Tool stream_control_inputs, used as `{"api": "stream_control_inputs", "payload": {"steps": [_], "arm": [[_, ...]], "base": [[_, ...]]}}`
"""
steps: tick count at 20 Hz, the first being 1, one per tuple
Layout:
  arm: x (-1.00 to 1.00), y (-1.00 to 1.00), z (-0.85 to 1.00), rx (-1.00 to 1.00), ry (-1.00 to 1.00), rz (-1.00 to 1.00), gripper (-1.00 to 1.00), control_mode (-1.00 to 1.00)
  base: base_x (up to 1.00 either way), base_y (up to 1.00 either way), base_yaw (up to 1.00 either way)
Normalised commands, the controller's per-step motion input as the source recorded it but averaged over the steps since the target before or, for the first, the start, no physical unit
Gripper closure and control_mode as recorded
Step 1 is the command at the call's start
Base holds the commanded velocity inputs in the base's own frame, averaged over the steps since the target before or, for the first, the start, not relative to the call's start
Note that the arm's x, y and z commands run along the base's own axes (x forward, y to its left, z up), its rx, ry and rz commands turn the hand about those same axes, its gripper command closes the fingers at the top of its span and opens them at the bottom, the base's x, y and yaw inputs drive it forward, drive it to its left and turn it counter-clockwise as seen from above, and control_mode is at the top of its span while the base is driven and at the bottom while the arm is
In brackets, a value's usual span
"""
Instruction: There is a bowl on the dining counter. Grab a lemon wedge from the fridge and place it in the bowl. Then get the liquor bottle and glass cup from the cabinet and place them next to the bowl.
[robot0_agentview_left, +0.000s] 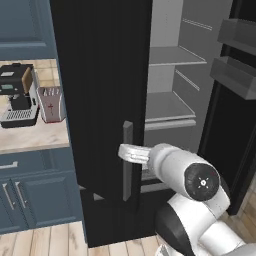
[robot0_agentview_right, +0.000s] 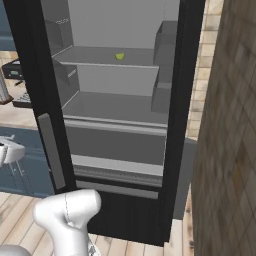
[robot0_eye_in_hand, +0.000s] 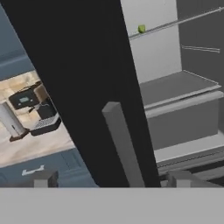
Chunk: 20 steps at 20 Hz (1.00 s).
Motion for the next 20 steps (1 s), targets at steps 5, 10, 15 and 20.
{"api": "stream_control_inputs", "payload": {"steps": [5, 10, 15, 20], "arm": [[0.0, -0.94, 0.02, 0.23, 0.02, 0.01, -1.0, -1.0], [0.3, -0.78, 0.0, 0.25, 0.04, 0.06, -1.0, -1.0], [0.57, -0.5, -0.07, 0.25, 0.04, 0.1, -1.0, -1.0], [0.49, -0.14, -0.15, 0.24, 0.0, 0.07, -1.0, -1.0]], "base": [[0.0, 0.0, 0.0], [0.0, 0.0, 0.0], [0.0, 0.0, 0.0], [0.0, 0.0, 0.0]]}}
